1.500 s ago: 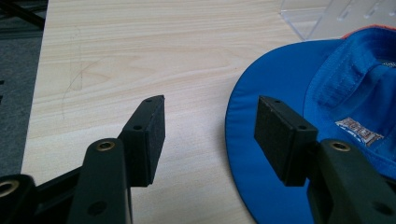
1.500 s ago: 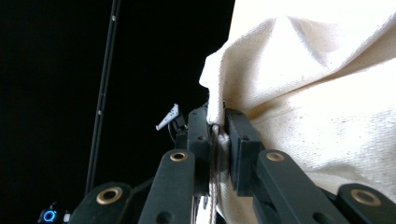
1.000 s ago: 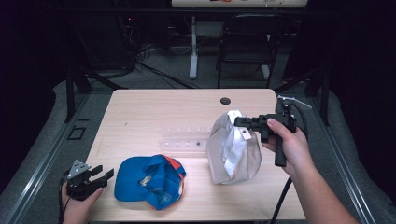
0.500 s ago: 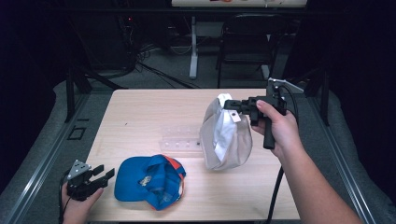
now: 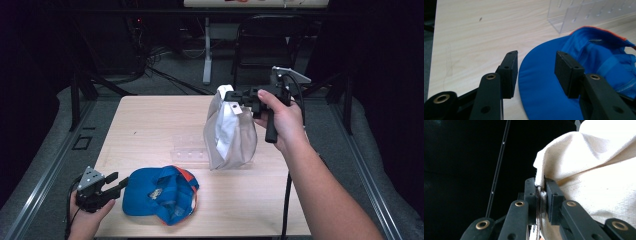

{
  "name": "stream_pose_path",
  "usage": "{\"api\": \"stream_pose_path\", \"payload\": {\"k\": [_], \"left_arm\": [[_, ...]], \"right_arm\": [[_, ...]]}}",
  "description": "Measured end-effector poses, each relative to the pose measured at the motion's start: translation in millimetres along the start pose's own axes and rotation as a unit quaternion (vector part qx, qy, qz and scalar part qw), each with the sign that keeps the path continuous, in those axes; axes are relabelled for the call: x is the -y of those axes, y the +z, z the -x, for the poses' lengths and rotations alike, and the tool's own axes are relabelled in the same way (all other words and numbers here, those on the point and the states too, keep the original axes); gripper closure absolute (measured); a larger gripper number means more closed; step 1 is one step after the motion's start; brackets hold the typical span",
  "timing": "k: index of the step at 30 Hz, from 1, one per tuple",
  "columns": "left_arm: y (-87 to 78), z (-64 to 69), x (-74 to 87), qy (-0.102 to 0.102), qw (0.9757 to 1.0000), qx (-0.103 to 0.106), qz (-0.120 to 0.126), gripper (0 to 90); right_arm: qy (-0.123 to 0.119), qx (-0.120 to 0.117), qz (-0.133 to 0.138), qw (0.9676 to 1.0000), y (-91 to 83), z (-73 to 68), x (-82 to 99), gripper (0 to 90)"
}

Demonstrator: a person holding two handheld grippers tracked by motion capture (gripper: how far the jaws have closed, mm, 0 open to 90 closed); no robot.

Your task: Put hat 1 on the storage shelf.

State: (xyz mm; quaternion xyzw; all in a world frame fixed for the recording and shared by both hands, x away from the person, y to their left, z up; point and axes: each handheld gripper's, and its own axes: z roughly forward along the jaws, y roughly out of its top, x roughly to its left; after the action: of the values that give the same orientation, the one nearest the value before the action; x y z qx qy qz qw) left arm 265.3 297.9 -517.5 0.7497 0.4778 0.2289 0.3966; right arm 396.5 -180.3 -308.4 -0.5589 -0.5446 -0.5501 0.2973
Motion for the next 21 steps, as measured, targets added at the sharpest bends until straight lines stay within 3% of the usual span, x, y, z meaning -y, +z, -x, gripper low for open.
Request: {"api": "stream_pose_path", "payload": {"k": [1, 6, 9, 12, 21], "left_arm": [[-0.4, 7.6, -7.9, 0.017, 0.9998, 0.003, 0.006, 53.9], [1.4, 21.6, -29.0, 0.040, 0.9989, 0.014, 0.021, 50.8], [5.2, 31.6, -44.1, 0.062, 0.9974, 0.019, 0.029, 50.7], [11.8, 47.5, -64.6, 0.095, 0.9944, 0.030, 0.037, 50.4], [31.1, 74.6, -87.9, 0.130, 0.9898, 0.045, 0.035, 49.0]], "right_arm": [[0.000, 0.001, 0.000, 1.0000, 3.0, -1.1, -1.3, 81.5], [0.003, 0.001, 0.001, 1.0000, 15.1, -3.6, -6.2, 81.6], [0.005, -0.004, -0.005, 1.0000, 27.8, -5.2, -11.4, 81.5], [0.007, 0.000, -0.008, 0.9999, 38.0, -5.0, -14.9, 81.5], [0.010, 0.003, -0.003, 0.9999, 58.3, -7.1, -23.9, 81.5]]}}
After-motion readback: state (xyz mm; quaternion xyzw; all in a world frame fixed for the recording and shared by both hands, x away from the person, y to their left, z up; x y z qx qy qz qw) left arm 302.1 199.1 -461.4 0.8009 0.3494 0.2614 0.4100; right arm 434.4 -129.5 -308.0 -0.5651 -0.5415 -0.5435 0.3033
